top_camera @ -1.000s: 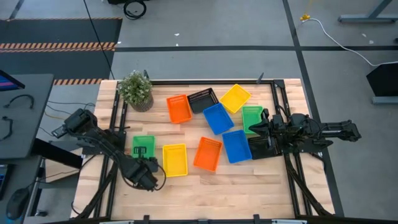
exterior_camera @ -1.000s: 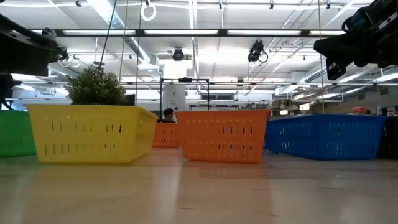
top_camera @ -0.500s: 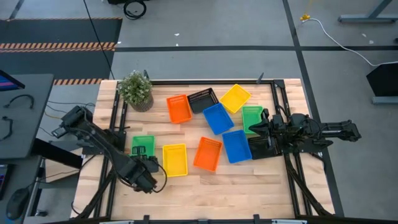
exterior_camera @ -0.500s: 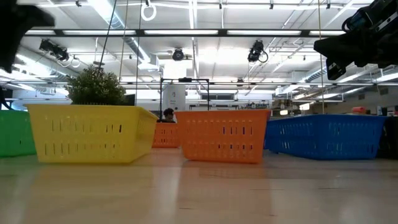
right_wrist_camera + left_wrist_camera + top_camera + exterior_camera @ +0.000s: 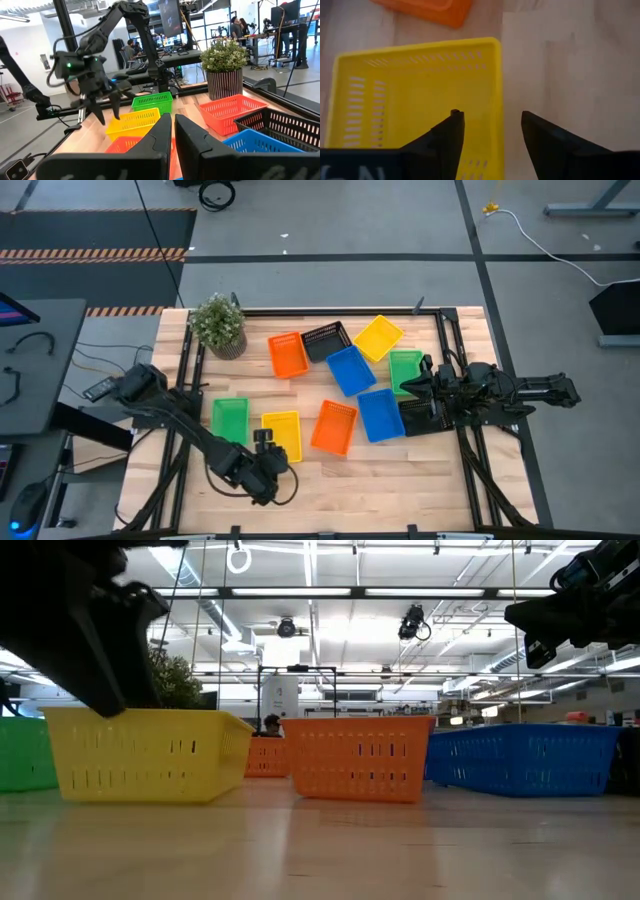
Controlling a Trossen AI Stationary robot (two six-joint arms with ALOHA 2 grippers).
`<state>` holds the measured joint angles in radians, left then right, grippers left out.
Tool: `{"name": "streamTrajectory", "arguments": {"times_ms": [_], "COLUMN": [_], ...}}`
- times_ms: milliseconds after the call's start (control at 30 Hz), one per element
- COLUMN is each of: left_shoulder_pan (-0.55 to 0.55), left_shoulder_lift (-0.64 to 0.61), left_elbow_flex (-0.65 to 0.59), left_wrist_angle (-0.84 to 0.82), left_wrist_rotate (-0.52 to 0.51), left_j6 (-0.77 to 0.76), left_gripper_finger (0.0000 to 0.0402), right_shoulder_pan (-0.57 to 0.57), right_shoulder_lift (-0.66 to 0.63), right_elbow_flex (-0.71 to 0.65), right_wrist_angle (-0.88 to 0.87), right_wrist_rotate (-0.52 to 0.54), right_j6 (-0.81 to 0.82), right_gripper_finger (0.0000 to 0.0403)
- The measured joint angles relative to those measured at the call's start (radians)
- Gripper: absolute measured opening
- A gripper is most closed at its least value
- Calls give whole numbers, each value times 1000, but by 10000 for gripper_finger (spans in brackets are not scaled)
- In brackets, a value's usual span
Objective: Stack baskets by color
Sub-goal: Adjust the left green bin and bottom yellow bin, then adjust the bottom orange bin
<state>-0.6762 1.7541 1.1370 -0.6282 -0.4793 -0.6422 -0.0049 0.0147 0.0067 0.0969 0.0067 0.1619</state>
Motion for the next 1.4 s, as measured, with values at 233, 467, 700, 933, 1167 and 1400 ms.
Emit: {"name": "streamTrajectory", "arguments": {"times_ms": [233,467,700,933,1167,1400], "left_shoulder_pan": [48,103,150,165,163,164], "left_shoulder_lift": [28,28,25,24,-5,-95], "left_elbow_flex": [1,1,1,2,1,0], "left_wrist_angle": [10,-65,-139,-177,-197,-214], "left_wrist_rotate": [29,109,115,148,168,169], "left_j6": [4,131,183,148,103,84], "left_gripper_finger": [184,33,25,13,79,149], "right_shoulder_pan": [0,0,0,0,0,0], "right_shoulder_lift": [0,0,0,0,0,0], "right_elbow_flex": [0,0,0,0,0,0], "right_wrist_angle": [0,0,0,0,0,0], "right_wrist_rotate": [0,0,0,0,0,0], "right_j6": [0,0,0,0,0,0], "right_gripper_finger": [29,29,29,29,29,29]}}
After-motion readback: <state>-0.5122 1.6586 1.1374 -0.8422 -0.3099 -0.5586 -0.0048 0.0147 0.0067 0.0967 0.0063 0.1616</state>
